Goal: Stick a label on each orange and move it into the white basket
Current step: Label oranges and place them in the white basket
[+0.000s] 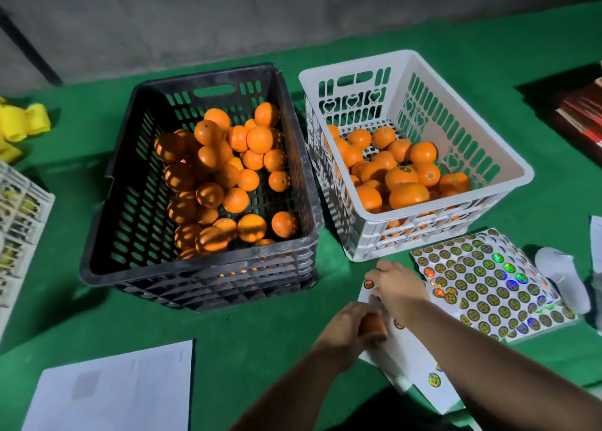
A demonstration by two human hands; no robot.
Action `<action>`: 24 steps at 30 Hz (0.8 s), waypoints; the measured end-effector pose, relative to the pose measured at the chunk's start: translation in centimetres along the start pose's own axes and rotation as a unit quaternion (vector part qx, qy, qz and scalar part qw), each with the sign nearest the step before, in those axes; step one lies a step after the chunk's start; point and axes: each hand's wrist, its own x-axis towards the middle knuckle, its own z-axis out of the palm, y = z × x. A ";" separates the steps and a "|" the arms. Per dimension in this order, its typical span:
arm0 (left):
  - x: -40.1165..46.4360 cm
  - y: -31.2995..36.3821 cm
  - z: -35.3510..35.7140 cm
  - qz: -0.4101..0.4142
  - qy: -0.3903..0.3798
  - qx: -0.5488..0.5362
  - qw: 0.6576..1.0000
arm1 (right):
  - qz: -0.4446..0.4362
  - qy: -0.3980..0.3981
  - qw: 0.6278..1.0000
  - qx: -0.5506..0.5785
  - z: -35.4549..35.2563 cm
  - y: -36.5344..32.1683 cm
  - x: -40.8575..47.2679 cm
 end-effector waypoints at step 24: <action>-2.4 3.6 -1.4 0.018 0.069 -0.127 0.989 | -0.033 0.255 0.875 0.411 -3.4 -0.3 -12.4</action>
